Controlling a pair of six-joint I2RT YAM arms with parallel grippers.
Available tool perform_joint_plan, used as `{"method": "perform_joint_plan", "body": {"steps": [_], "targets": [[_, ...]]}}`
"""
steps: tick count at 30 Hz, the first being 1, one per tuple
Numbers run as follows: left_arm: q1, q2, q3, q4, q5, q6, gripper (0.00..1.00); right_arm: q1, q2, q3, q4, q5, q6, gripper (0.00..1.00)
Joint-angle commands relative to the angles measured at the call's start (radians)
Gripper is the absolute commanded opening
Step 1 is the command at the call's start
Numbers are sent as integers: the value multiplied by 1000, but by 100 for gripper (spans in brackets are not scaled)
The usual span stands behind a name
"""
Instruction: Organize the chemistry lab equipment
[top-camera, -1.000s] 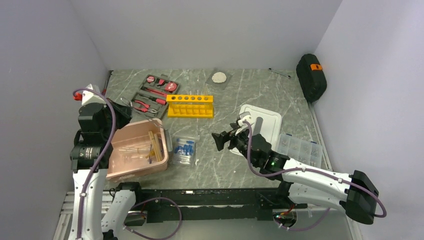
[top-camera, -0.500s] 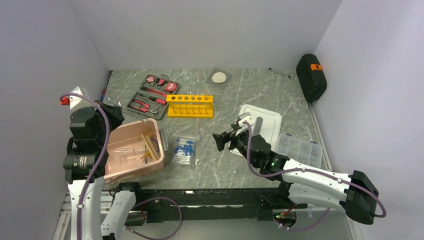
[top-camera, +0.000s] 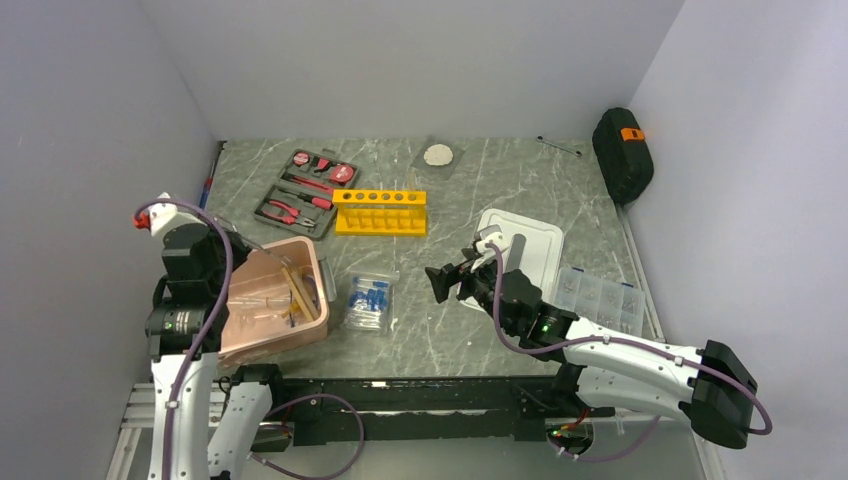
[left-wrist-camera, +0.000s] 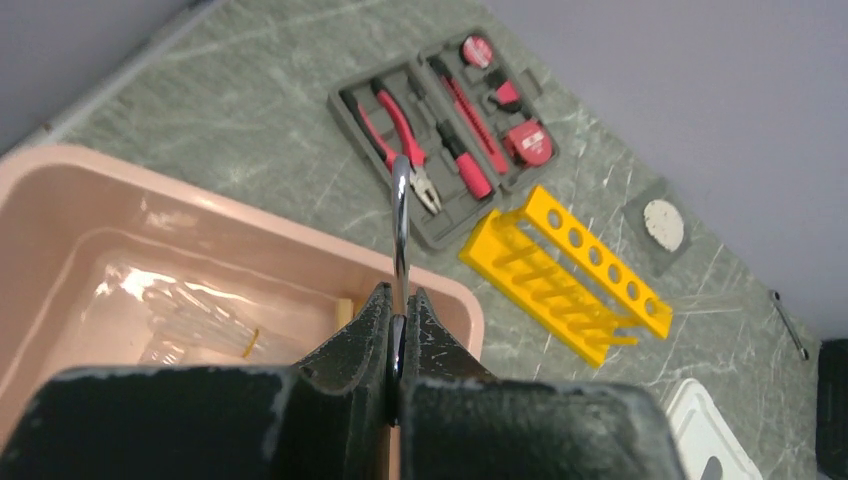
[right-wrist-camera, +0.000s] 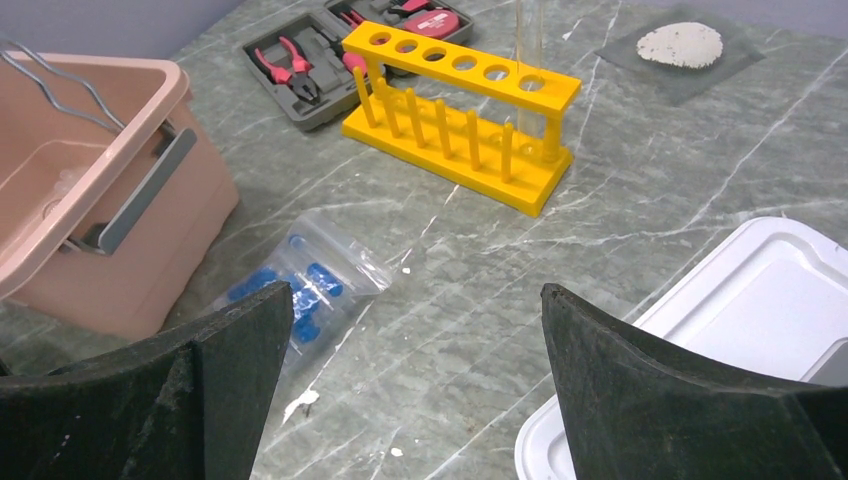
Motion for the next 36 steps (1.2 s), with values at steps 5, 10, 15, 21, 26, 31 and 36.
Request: {"method": "perform_joint_plan", "body": {"steps": [5, 10, 15, 21, 26, 31, 36], "targets": [[8, 10, -129, 149, 55, -72, 0, -3, 2, -5, 52, -19, 12, 95], [9, 5, -177, 141, 15, -82, 0, -5, -6, -16, 66, -23, 12, 95], [9, 16, -220, 97, -23, -137, 12, -4, 17, -10, 73, -37, 13, 95], [9, 5, -256, 27, -68, -181, 46, -4, 25, -17, 89, -40, 15, 95], [9, -5, -294, -3, -98, -192, 68, -4, 29, -19, 93, -43, 13, 95], [9, -1, -316, -16, -125, -196, 82, -5, 26, -21, 90, -41, 13, 95], [9, -6, -315, -15, -126, -172, 89, -5, 25, -25, 94, -39, 15, 95]]}}
